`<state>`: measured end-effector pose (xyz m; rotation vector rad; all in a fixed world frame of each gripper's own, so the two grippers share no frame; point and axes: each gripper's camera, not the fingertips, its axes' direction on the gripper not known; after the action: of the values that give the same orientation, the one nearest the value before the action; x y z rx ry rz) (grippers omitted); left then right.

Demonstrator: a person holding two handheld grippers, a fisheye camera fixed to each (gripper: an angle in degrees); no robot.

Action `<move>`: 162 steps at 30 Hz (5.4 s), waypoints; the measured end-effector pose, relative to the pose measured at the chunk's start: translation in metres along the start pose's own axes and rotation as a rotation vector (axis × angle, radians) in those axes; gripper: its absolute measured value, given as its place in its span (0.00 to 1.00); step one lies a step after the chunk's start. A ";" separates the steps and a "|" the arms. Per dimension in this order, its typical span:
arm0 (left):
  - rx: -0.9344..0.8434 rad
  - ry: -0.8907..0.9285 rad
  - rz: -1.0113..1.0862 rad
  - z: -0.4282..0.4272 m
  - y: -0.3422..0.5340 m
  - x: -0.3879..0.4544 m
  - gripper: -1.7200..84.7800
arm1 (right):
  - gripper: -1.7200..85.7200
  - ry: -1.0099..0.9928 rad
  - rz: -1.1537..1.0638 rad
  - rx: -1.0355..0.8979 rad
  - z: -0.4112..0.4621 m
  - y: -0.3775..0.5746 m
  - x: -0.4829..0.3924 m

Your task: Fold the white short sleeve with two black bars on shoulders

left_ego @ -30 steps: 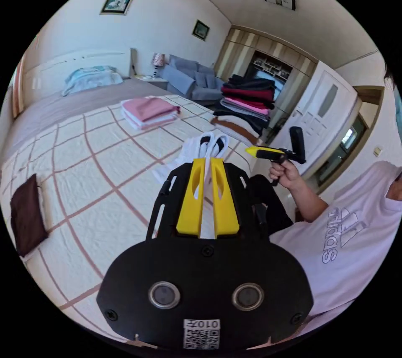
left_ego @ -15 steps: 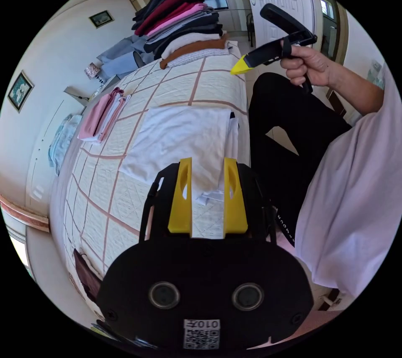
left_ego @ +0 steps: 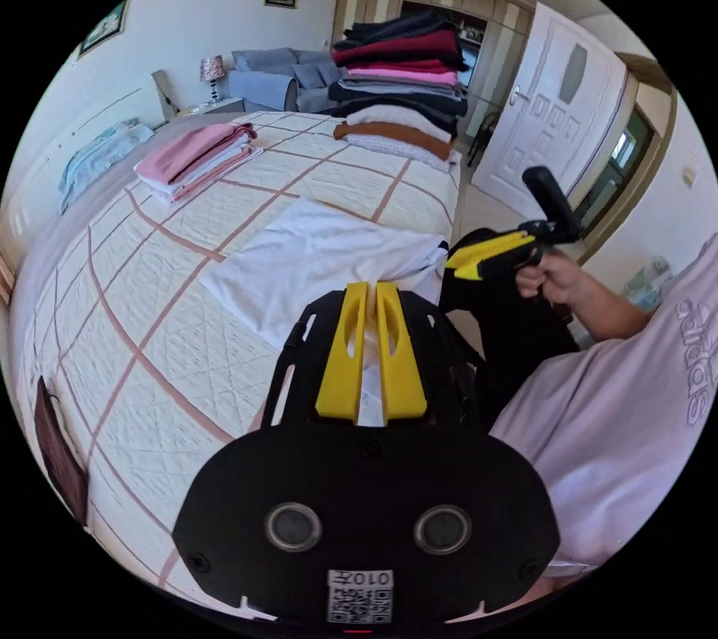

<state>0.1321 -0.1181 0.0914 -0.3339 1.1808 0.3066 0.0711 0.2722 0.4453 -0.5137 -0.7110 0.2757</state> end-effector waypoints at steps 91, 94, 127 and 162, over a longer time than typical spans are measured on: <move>-0.283 -0.414 -0.215 -0.041 0.038 -0.135 0.19 | 0.06 0.060 -0.338 0.011 -0.045 -0.194 0.066; -0.358 -0.450 -0.220 -0.020 0.044 -0.139 0.16 | 0.06 0.052 -0.330 0.067 -0.055 -0.189 0.065; -0.304 -0.463 0.182 -0.040 0.022 -0.183 0.17 | 0.16 0.354 -0.670 -0.159 0.119 -0.184 0.034; -0.042 -0.139 0.094 -0.147 0.009 -0.200 0.02 | 0.15 0.366 -0.876 -0.284 0.173 -0.233 -0.078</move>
<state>-0.0657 -0.1824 0.2276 -0.2892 1.0558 0.4307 -0.0873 0.1050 0.6384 -0.4592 -0.5576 -0.7317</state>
